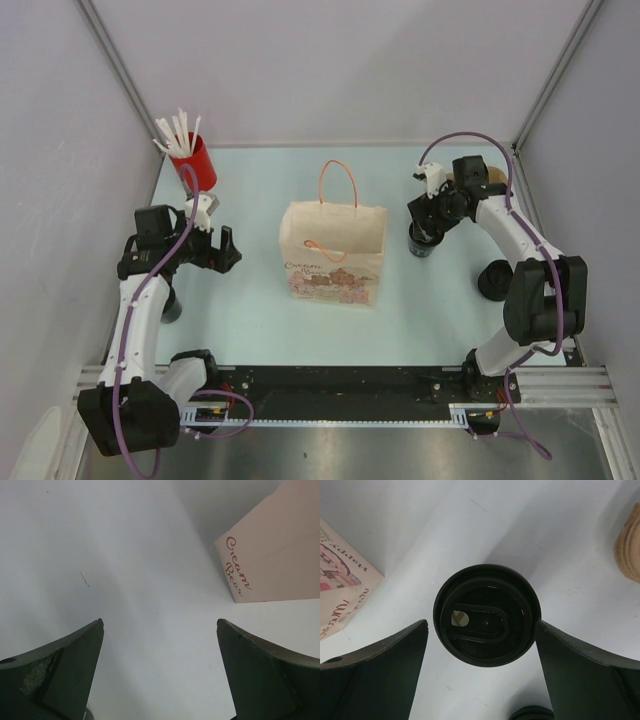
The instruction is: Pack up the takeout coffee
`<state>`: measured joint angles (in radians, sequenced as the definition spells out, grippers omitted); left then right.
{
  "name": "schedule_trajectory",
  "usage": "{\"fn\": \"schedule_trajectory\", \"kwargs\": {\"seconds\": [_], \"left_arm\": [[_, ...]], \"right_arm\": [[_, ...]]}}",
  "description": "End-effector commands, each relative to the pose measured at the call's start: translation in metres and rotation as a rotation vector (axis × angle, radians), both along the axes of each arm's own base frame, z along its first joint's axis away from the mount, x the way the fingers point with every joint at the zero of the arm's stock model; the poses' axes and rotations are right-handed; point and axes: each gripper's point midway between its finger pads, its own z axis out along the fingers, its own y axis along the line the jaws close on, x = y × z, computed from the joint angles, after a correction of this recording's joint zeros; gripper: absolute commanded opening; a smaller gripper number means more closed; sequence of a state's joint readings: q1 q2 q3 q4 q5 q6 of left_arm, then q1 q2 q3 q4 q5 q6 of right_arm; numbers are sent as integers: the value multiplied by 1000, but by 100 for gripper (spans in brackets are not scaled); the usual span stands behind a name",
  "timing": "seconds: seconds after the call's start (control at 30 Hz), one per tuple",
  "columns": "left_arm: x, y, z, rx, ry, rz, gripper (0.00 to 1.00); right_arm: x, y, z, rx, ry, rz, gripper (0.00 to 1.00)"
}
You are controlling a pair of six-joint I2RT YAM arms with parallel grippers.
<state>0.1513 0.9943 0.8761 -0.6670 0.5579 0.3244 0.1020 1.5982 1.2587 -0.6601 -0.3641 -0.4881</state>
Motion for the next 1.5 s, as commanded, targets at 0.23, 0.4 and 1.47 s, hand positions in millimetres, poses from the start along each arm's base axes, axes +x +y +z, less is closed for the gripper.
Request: {"fn": "schedule_trajectory", "kwargs": {"seconds": [0.23, 0.4, 1.47], "left_arm": [[2, 0, 3, -4, -33, -20, 99], [2, 0, 4, -4, -37, -17, 99], [1, 2, 4, -7, -38, -13, 99]], "right_arm": [[-3, 1, -1, 3, 10, 21, 79], [-2, 0, -1, -6, 8, 18, 66], [3, -4, 4, -46, -25, -15, 57]]}}
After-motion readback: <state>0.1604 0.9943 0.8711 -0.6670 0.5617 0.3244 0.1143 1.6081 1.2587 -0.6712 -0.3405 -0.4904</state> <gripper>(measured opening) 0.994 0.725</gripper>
